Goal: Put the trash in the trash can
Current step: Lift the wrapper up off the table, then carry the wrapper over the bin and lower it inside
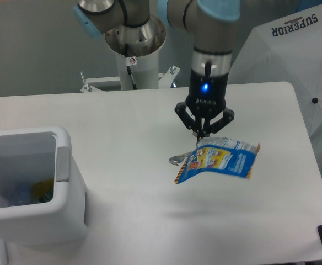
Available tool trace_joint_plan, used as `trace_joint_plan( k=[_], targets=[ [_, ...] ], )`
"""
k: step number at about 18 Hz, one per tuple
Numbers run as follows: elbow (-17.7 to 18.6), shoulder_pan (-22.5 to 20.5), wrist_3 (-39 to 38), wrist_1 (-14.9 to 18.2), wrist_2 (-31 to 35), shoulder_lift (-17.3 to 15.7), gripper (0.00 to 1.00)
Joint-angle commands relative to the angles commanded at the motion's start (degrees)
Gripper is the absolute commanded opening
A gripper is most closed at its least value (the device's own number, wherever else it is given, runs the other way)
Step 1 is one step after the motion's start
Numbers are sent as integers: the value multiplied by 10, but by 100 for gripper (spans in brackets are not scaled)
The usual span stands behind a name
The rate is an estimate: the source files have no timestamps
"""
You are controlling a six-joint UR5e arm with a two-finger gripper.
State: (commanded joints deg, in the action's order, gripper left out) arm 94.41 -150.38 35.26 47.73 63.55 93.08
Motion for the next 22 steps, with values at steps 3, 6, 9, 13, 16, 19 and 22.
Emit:
trace_joint_plan(
  k=[3, 6, 9, 13, 16, 19, 22],
  targets=[
    [-39, 25, -10, -8, -8, 0, 0],
    [-58, 65, -37, -10, -8, -10, 0],
    [-58, 103, -36, -14, -8, -14, 0],
    [-63, 154, -33, -22, -7, -10, 0],
    [-66, 180, -27, -40, -6, 4, 0],
    [-61, 203, 9, -57, -3, 16, 0],
    [-59, 225, 59, -58, 0, 34, 0]
  ],
)
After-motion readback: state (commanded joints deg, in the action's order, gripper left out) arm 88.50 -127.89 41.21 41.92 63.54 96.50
